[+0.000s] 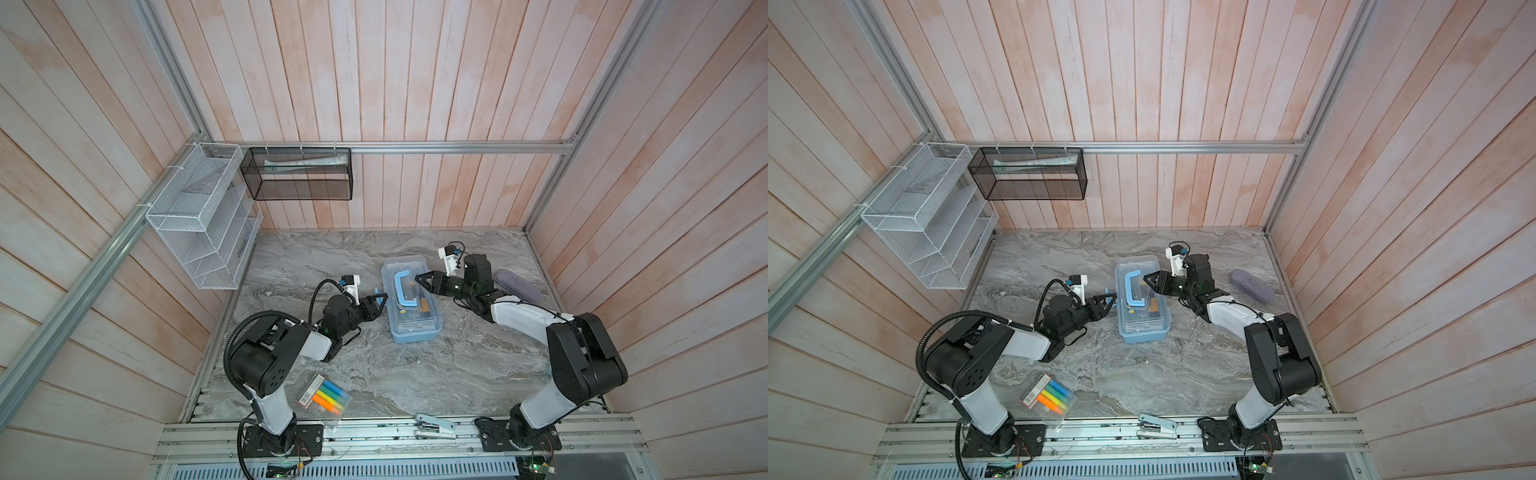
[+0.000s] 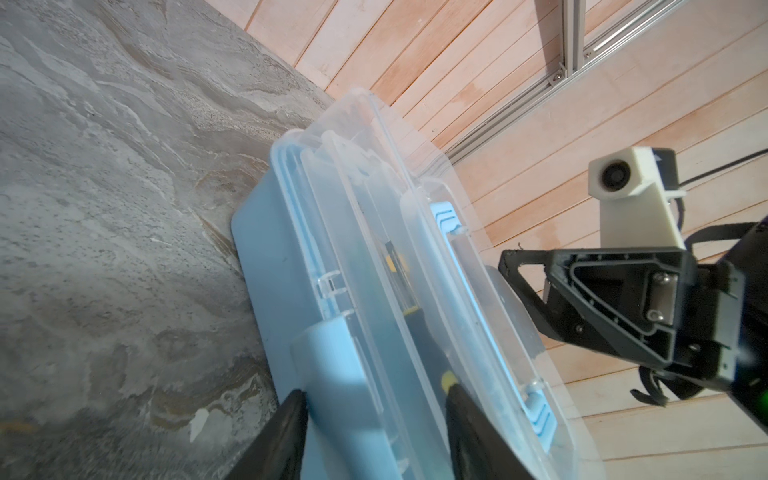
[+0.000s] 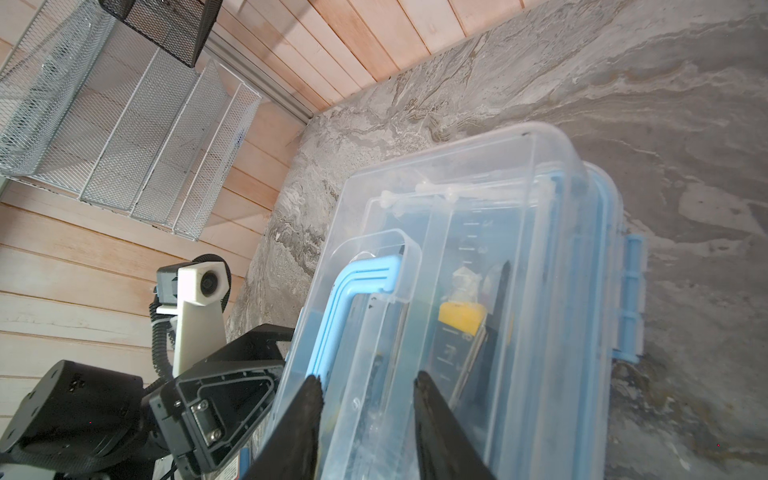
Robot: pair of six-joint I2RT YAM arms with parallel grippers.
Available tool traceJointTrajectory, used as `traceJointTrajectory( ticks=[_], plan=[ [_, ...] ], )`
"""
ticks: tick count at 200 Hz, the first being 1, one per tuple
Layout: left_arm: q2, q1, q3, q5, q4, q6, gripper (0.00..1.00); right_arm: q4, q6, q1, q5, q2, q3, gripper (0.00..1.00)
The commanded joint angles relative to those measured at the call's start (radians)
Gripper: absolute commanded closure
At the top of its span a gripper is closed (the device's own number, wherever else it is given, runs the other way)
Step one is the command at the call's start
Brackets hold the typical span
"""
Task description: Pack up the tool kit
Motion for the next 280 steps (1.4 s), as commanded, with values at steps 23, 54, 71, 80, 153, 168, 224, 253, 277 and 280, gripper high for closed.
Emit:
traceJointTrajectory(
  ticks=[23,54,71,80,153,168,224,253,277,280],
  plan=[
    [-0.005,0.057,-0.008,0.066,0.071,-0.048,0.44,-0.054,-0.014,0.008,0.006,0.034,0.014,0.67],
    [0.028,0.063,0.001,0.120,0.120,-0.078,0.48,-0.063,-0.020,0.007,0.007,0.039,0.019,0.69],
    [0.047,0.064,0.005,0.147,0.153,-0.094,0.50,-0.062,-0.018,0.008,0.006,0.043,0.022,0.71],
    [0.052,0.064,0.012,0.160,0.153,-0.095,0.50,-0.063,-0.018,0.009,0.007,0.044,0.024,0.71],
    [0.058,0.064,0.019,0.186,0.158,-0.094,0.57,-0.066,-0.021,0.010,0.009,0.045,0.024,0.74],
    [0.061,0.064,0.021,0.189,0.158,-0.094,0.58,-0.068,-0.024,0.010,0.013,0.045,0.024,0.74],
    [0.090,0.064,0.036,0.202,0.160,-0.095,0.62,-0.070,-0.026,0.010,0.020,0.046,0.023,0.74],
    [0.108,0.064,0.050,0.209,0.153,-0.097,0.62,-0.070,-0.026,0.010,0.020,0.048,0.021,0.75],
    [0.110,0.064,0.053,0.205,0.143,-0.089,0.62,-0.071,-0.025,0.010,0.021,0.048,0.021,0.75],
    [0.108,0.065,0.056,0.203,0.136,-0.087,0.62,-0.071,-0.026,0.009,0.022,0.049,0.021,0.75]
  ],
)
